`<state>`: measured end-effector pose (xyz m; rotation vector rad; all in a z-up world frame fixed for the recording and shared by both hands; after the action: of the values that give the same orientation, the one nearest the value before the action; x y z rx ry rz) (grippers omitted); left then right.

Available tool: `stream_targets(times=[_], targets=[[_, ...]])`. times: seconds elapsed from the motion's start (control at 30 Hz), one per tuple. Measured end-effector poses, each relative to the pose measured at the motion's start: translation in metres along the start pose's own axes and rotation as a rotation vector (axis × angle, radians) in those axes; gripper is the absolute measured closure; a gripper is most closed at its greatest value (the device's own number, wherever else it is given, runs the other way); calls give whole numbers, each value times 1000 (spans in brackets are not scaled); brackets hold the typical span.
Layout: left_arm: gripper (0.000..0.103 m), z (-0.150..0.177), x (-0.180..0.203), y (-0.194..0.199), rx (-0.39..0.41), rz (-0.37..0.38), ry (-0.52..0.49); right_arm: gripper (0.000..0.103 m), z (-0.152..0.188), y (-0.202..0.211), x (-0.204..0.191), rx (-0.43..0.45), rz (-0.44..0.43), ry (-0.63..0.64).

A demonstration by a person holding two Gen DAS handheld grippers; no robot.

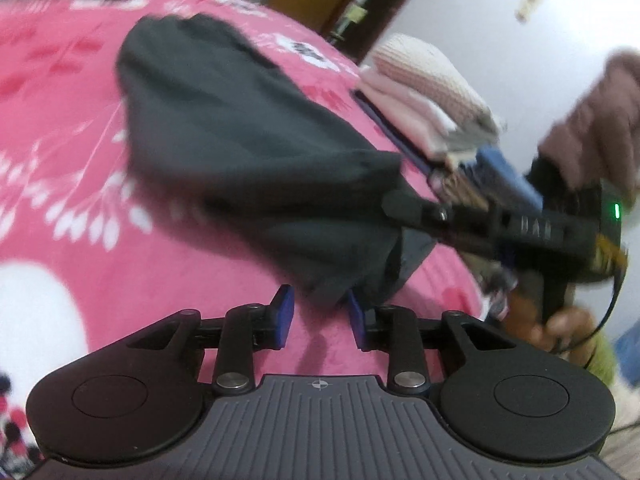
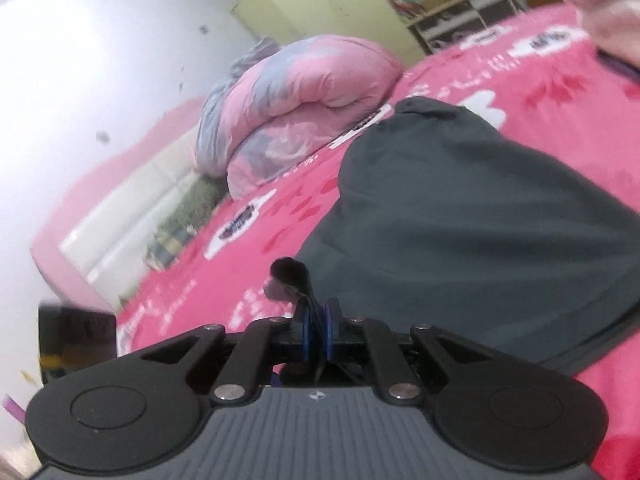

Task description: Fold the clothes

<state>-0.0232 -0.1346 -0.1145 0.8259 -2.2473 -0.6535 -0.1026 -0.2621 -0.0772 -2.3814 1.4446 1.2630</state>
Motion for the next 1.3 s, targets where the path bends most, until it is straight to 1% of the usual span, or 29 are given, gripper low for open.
stream_targets(times=[0.1,0.2,0.27,0.37,0.5,0.57,0.6,0.63,0.67,0.8,0.83,0.97,1.03,1.07,1.1,1.13,1.2,1.27,1.3], targets=[[65,-2,13,-2,23,-19,-99,94,-3,0,7,8,-31,-63],[64,3,17,-11,6,-43,-132,94,3,-4,12,-4,8,-46],[64,5,17,-17,-5,-55,-118,94,7,-9,11,-21,16,-34],[64,4,13,-20,5,-60,-63,93,9,-15,3,-39,26,24],[63,3,9,-13,23,-57,-28,87,11,-22,-7,-62,39,105],[63,1,9,-12,31,-59,-23,87,8,-23,-9,-41,37,124],[63,0,10,-13,33,-63,-29,91,7,-24,-10,-29,36,133],[63,-1,11,-13,34,-69,-42,97,5,-24,-11,-16,34,141],[63,-2,12,-14,36,-74,-54,99,2,-22,-12,7,31,139],[63,8,15,-17,22,-124,-166,99,-15,-4,-10,104,43,121],[63,11,16,-17,19,-137,-196,99,-17,-2,-8,113,47,116],[63,21,19,-19,3,-190,-315,99,-24,5,0,134,60,98],[63,23,22,-23,9,-228,-371,99,-24,5,2,136,59,94],[64,24,23,-25,14,-246,-398,99,-24,5,2,137,59,92],[68,24,25,-25,19,-257,-418,99,-24,6,3,137,58,90],[71,24,27,-25,20,-257,-430,99,-24,6,4,138,58,88],[71,25,29,-22,19,-251,-448,99,-25,6,5,139,56,85],[67,28,32,-16,21,-242,-469,99,-27,7,6,145,55,85],[64,30,33,-13,25,-240,-481,99,-28,8,6,149,55,85]])
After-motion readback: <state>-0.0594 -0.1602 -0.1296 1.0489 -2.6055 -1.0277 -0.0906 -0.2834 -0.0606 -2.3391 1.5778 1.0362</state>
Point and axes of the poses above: each gripper's, at about its wrist camera, not at the fingertips, and y roughly against the way its jaws point, x to its right, z to its underside, the point moved 9 cm from there along -y, roughly the way its jaws point, and after that the axes turned 5 degrees about -z, right-handed, at the moved point
